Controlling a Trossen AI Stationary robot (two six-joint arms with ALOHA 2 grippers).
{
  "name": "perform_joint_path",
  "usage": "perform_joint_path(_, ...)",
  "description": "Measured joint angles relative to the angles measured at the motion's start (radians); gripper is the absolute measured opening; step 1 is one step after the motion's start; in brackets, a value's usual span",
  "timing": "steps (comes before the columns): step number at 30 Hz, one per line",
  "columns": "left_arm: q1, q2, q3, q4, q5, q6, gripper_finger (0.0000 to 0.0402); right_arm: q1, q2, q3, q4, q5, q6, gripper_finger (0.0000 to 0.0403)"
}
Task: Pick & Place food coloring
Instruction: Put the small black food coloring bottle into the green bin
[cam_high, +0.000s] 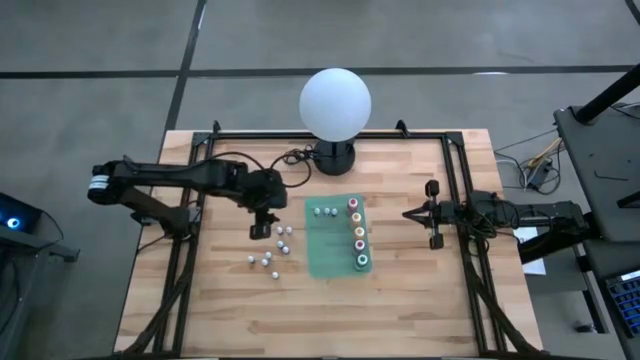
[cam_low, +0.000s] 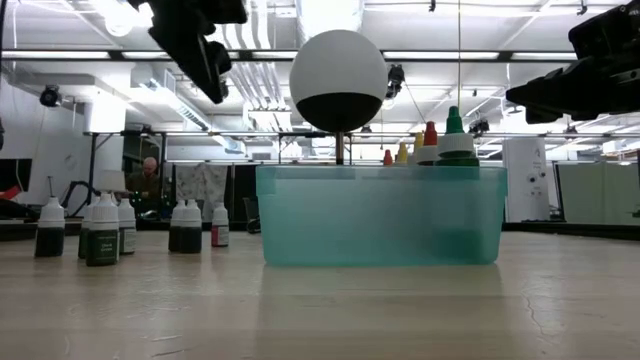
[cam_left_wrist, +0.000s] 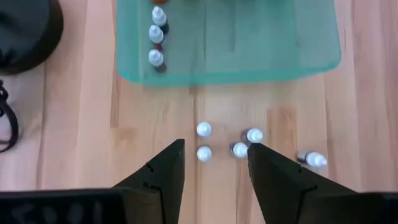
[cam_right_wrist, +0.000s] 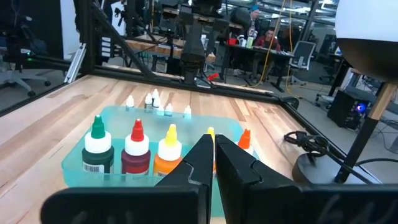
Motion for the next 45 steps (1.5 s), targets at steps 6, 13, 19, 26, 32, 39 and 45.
perform_joint_path(6,-0.004,-0.020,-0.063,0.003,0.000,0.004,0.0147,0.001,-0.001,0.000,-0.001,-0.002,0.002,0.0009)
perform_joint_path(13,-0.004,-0.001,-0.154,0.080,0.000,0.042,0.0147,0.000,-0.002,0.000,0.000,-0.001,0.000,0.0009)
perform_joint_path(19,-0.004,0.037,-0.206,0.118,0.000,0.079,0.0147,0.000,-0.002,0.000,0.000,-0.001,0.002,0.0009)
perform_joint_path(26,-0.003,0.108,-0.222,0.125,0.000,0.114,0.0147,0.000,-0.002,0.000,0.000,-0.001,0.001,0.0009)
perform_joint_path(32,-0.001,0.183,-0.203,0.127,0.000,0.114,0.0147,0.000,-0.002,0.000,0.000,-0.001,0.001,0.0009)
perform_joint_path(39,-0.001,0.247,-0.199,0.146,0.000,0.114,0.0147,0.000,-0.001,0.000,0.000,-0.001,0.001,0.0009)
perform_joint_path(45,-0.001,0.277,-0.189,0.163,0.000,0.113,0.0147,0.000,-0.001,0.000,0.000,-0.001,0.000,0.0009)
